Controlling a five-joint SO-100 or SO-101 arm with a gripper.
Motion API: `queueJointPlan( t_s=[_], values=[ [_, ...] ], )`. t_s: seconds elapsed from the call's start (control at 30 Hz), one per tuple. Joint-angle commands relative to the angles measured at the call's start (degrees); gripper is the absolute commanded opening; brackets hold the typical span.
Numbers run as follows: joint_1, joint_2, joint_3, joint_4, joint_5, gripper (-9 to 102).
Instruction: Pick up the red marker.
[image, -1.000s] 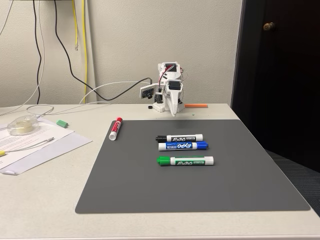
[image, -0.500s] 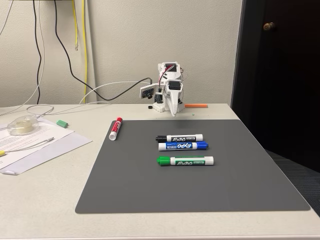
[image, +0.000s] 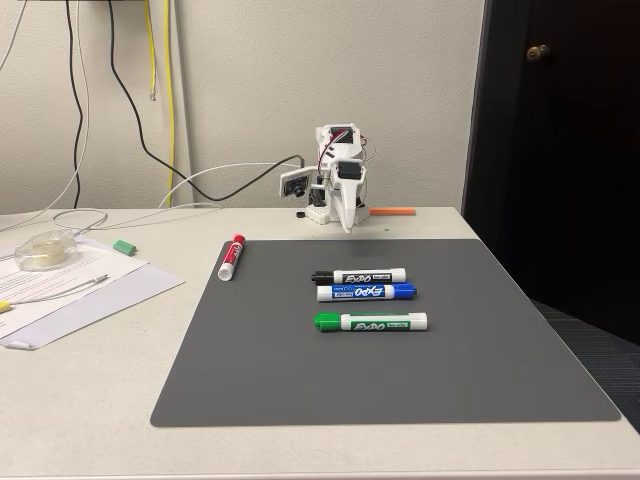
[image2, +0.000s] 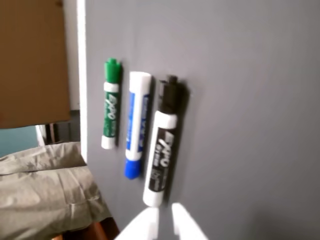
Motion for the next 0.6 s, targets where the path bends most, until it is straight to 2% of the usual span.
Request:
queueJointPlan(
  t_s=[0.0,0.17,0.33,0.43,0.5,0.57],
  values=[
    [2.46,0.44,-0.70,-4.57,-0.97,3],
    [7.03,0.53,-0.97,-13.01,-1.93,3],
    [7.29,-0.53,-1.41,-20.13,-13.01,3],
    [8.09,-10.63,-6.86,-24.43,-22.50,3],
    [9.14,-24.26,-18.81,-21.45,-29.88,3],
    [10.99,-35.24,-32.96,-13.80,-36.04,3]
  ],
)
